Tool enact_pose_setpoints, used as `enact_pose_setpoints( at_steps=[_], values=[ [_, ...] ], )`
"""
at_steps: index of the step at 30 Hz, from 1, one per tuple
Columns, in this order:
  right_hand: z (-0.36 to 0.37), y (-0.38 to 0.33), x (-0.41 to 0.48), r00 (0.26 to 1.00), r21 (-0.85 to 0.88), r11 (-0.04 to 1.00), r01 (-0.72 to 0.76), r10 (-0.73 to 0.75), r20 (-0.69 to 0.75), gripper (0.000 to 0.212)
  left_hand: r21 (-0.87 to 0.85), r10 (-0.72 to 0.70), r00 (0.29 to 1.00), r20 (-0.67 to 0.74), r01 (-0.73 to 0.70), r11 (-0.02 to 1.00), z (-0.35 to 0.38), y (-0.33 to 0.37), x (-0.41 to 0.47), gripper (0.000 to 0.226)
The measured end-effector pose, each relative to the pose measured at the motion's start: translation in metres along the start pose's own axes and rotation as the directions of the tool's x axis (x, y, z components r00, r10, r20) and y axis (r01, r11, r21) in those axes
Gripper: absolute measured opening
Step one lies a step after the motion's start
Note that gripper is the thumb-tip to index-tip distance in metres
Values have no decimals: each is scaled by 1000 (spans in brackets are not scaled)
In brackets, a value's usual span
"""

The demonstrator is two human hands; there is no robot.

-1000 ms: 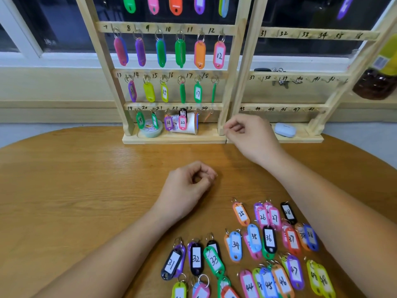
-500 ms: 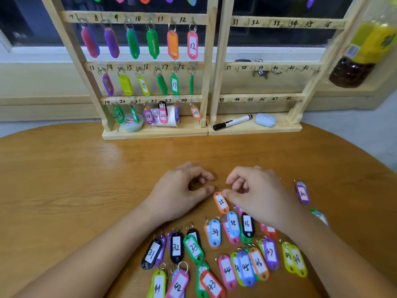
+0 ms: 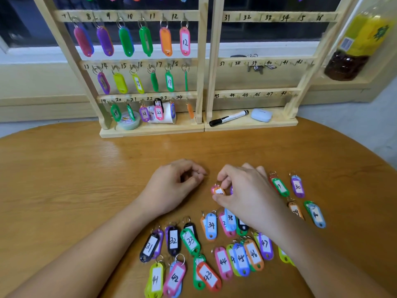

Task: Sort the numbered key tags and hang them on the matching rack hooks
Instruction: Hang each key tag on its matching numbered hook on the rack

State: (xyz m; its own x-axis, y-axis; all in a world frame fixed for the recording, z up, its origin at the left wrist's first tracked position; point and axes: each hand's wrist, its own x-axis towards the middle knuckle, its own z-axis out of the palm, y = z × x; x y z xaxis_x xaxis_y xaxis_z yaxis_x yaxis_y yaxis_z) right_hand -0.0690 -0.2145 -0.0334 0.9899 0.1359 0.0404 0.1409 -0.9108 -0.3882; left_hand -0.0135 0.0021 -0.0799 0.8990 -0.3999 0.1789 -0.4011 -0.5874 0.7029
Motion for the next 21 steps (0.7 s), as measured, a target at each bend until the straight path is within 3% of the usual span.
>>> enact_pose_setpoints(
  at_steps=[8, 18, 21],
  values=[
    [1, 0, 3, 995, 113, 991, -71, 63, 78, 28, 4, 5, 1000, 5, -5, 1000, -1, 0, -1, 11],
    [4, -6, 13, 989, 28, 996, -86, 82, 121, 19, -4, 13, 1000, 15, -13, 1000, -2, 3, -1, 13],
    [6, -10, 18, 988, -30, 998, -60, 63, 139, 15, -18, 53, 994, 90, -52, 999, -5, 1, -1, 21]
  ],
)
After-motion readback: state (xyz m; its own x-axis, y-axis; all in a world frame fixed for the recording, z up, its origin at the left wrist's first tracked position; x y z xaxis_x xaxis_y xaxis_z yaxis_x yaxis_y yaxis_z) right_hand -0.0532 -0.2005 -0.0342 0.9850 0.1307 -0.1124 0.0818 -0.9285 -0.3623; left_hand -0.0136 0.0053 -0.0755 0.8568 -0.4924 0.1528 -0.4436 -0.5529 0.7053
